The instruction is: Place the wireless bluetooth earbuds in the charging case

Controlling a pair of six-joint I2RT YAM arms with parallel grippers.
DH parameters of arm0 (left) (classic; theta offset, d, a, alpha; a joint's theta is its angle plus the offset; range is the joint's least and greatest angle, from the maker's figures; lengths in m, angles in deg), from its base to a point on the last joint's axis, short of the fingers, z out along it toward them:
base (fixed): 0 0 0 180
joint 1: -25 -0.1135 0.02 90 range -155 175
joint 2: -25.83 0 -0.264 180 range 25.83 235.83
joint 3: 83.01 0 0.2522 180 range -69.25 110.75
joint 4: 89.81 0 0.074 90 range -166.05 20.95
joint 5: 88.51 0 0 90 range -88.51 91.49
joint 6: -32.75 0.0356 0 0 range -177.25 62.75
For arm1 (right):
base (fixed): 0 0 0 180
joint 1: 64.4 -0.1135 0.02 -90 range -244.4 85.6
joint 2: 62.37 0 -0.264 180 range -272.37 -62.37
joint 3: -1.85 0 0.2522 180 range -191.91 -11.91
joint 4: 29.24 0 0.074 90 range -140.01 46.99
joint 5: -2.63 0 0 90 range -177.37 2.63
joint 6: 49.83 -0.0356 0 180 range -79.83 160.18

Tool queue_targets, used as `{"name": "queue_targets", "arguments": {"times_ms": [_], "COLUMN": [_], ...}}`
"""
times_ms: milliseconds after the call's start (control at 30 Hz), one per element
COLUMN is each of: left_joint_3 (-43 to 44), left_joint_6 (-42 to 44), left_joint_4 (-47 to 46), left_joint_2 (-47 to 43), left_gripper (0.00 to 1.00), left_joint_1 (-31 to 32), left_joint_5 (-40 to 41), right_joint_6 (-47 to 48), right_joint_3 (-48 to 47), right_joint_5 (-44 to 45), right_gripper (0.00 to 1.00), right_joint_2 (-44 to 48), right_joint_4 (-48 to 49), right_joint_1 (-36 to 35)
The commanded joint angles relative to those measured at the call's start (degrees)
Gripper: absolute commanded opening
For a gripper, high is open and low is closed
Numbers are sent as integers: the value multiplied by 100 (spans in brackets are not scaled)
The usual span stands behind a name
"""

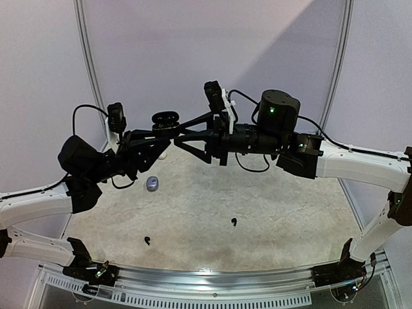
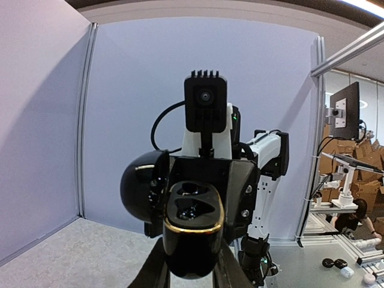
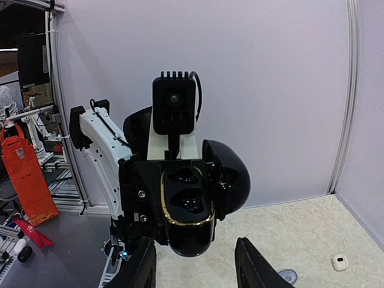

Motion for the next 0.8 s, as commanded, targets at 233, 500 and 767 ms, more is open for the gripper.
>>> {"name": "queue_targets", "arguments": {"times_ms": [233, 500, 767], "left_joint_3": [89, 54, 27], "left_joint_6": [18, -78, -58], "left_joint_4": [-8, 106, 193], "left_joint_2": [-118, -163, -173], "left_gripper": [0, 0, 0], "left_joint_1": [84, 99, 108], "left_joint_5": [35, 74, 83], "right_joint_6": [-215, -291, -290], "right_joint_3": [-190, -220, -288], "right_joint_5": [-109, -203, -241], "right_gripper": [37, 37, 44], "right_joint_2": [-158, -266, -337], "right_joint_4": [161, 186, 169], "right_joint_1": [-88, -114, -145]}}
